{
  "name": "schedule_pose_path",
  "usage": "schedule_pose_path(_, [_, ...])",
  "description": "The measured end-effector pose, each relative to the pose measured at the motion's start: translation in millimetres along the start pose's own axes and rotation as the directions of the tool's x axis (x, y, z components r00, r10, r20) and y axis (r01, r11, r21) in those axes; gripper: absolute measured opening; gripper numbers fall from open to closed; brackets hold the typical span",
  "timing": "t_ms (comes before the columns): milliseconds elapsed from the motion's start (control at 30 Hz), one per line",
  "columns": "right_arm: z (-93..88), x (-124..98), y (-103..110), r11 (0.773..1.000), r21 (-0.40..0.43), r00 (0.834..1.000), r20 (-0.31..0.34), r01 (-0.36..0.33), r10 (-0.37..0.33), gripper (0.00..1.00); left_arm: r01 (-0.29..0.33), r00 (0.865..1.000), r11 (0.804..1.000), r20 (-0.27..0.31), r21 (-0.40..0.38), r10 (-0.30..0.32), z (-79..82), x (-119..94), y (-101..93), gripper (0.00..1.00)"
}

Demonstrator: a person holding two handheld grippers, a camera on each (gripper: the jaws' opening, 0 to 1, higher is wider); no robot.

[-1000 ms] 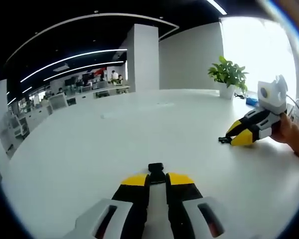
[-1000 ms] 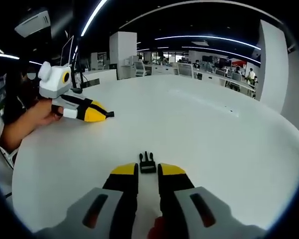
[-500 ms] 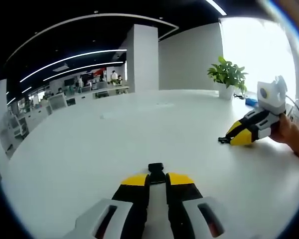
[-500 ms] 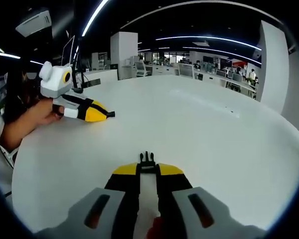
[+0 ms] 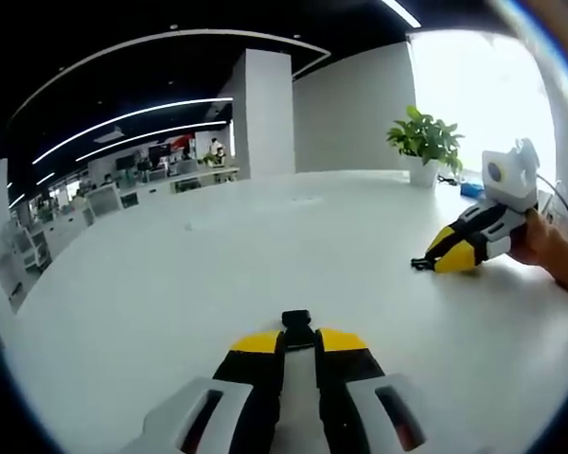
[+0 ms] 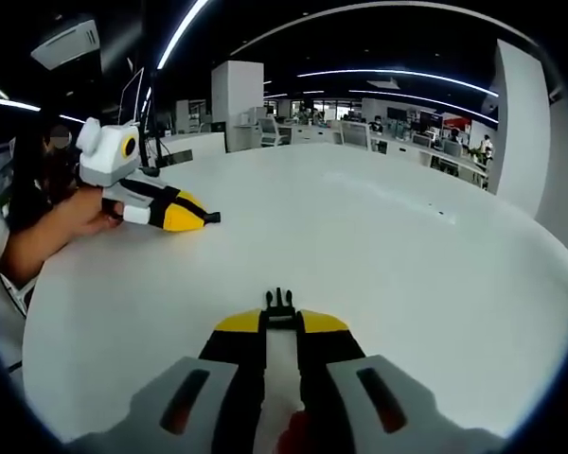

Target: Snap the two parts of the plastic buckle together until the buckle closes and remains connected.

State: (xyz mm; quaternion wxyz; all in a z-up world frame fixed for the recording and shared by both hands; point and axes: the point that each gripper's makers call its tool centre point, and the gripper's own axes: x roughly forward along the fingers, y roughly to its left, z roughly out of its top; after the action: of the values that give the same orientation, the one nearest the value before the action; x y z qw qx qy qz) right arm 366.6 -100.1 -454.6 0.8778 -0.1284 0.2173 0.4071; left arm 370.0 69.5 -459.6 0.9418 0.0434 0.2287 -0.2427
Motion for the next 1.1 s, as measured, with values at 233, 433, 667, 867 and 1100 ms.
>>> schedule_pose_path(233, [2.4,-1.0,0.5,1.000,-0.001,1.000,0.006,-0.005,0.005,0.13,-0.003,1.000,1.000,-0.002,0.004,0.003,0.8,-1.6,0.8,0.12])
schedule_pose_path(433, [2.1,-1.8,1.7,1.000,-0.008,1.000,0.000,-0.011,0.011,0.13,0.010,1.000,0.999,-0.001,0.037,-0.010,1.0,-1.7,-1.4,0.12])
schedule_pose_path(667, [2.1,-1.9,1.8,1.000,-0.011,1.000,-0.002,-0.013,0.013,0.13,0.011,1.000,1.000,-0.008,-0.006,-0.011,-0.6,-2.9,0.4,0.14])
schedule_pose_path(867, [1.9,-2.2,3.0,1.000,-0.011,1.000,-0.003,-0.014,0.014,0.13,-0.002,1.000,1.000,-0.013,-0.016,0.001,-1.5,-4.6,-0.7,0.15])
schedule_pose_path(1100, [2.0,-1.8,4.5,1.000,-0.010,1.000,-0.002,-0.013,0.013,0.13,-0.012,1.000,1.000,-0.024,-0.022,0.011,-1.7,-4.0,-0.2,0.12])
